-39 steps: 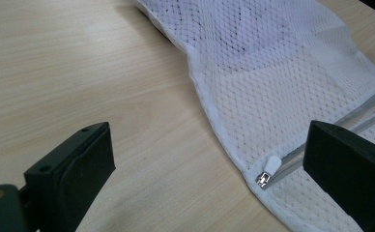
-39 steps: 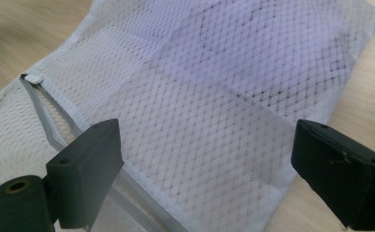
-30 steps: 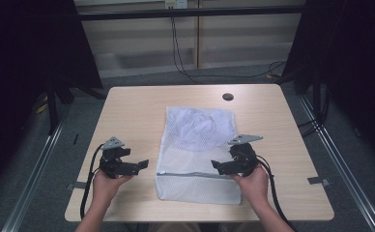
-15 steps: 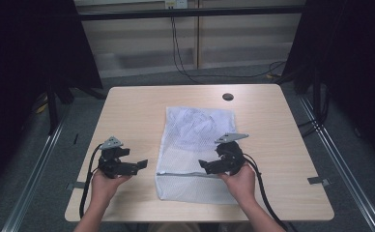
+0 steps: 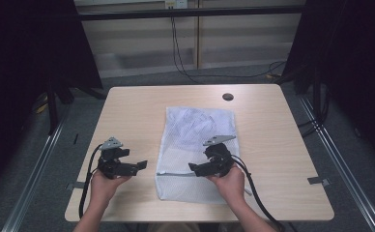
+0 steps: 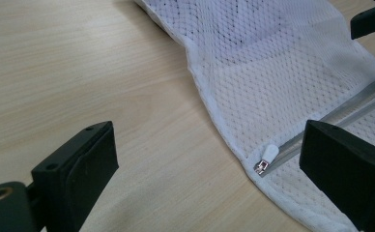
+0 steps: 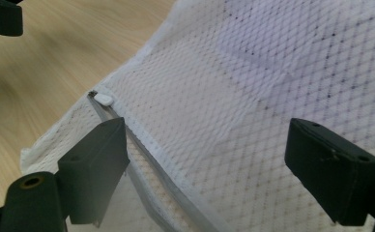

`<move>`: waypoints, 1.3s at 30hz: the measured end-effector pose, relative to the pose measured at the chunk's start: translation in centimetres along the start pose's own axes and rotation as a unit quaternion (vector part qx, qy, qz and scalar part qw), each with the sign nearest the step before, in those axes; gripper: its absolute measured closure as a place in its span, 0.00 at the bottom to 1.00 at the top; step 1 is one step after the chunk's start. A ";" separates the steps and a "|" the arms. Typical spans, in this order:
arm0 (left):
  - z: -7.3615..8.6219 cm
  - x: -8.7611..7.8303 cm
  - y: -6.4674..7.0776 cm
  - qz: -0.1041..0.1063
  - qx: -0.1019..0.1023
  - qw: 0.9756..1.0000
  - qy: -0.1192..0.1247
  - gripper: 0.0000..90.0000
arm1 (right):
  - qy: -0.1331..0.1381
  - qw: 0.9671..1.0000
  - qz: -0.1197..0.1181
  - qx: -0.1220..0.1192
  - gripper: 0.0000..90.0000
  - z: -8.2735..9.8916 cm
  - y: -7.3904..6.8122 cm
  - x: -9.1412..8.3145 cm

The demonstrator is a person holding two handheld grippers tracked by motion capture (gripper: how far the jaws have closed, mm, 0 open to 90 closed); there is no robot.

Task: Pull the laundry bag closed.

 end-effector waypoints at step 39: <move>0.2 -0.3 0.0 0.006 -0.001 1.000 -0.003 0.07 | -0.047 0.997 -0.067 0.012 0.31 -0.1 -4.1 4.7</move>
Point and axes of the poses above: each handheld gripper's, and its own axes: x roughly forward along the jaws, z roughly out of its underside, y roughly to its right, the point moved 3 cm from there along x, roughly forward along the jaws, and after that the axes turned 12 degrees about x, right-handed, at the moved point
